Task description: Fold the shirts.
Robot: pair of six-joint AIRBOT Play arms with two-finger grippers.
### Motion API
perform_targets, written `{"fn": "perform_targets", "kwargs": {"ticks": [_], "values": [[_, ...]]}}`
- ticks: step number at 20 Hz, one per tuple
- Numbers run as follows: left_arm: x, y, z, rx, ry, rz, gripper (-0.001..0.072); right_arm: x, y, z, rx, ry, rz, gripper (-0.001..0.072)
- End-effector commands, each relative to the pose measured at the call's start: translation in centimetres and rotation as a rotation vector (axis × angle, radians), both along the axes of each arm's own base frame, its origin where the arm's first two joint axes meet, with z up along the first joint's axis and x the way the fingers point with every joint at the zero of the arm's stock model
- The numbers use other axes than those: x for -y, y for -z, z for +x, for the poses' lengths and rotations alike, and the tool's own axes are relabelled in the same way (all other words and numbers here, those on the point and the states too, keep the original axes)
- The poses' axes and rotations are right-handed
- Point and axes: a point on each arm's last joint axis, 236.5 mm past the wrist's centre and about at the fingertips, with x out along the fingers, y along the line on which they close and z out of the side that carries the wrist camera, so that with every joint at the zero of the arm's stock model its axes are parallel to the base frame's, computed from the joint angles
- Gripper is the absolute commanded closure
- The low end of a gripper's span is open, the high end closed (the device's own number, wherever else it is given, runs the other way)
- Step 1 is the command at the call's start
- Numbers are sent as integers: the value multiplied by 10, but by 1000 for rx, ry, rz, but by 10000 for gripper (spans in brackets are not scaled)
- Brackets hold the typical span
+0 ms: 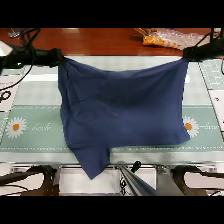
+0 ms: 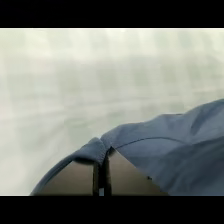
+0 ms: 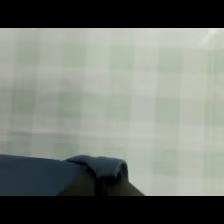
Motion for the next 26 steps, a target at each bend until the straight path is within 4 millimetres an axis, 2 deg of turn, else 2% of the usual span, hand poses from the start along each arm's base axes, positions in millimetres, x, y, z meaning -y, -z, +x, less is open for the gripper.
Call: {"fn": "perform_targets", "kwargs": {"ticks": [1,3,5,8,11,14,17,18,21,26], "values": [[-1,13,44,106,-36,103,689,5,0,46,159,45,-4,675],[-2,21,57,133,-57,124,689,7,6,59,194,53,-2,675],[-8,19,68,173,-92,126,689,7,0,72,255,65,14,675],[-11,20,77,198,-117,127,689,7,-2,79,291,72,19,675],[-5,43,75,149,-96,131,689,5,21,78,228,71,34,675],[1,62,69,96,-61,140,687,1,55,69,118,110,98,675],[1,85,53,12,11,170,687,-5,92,50,-33,109,124,675],[-1,92,47,-27,25,168,688,-7,97,44,-63,98,118,675],[-11,95,23,-131,61,153,688,-5,92,30,-118,60,92,674],[-26,106,-50,-427,205,113,688,22,94,-3,-267,79,70,675]]}}
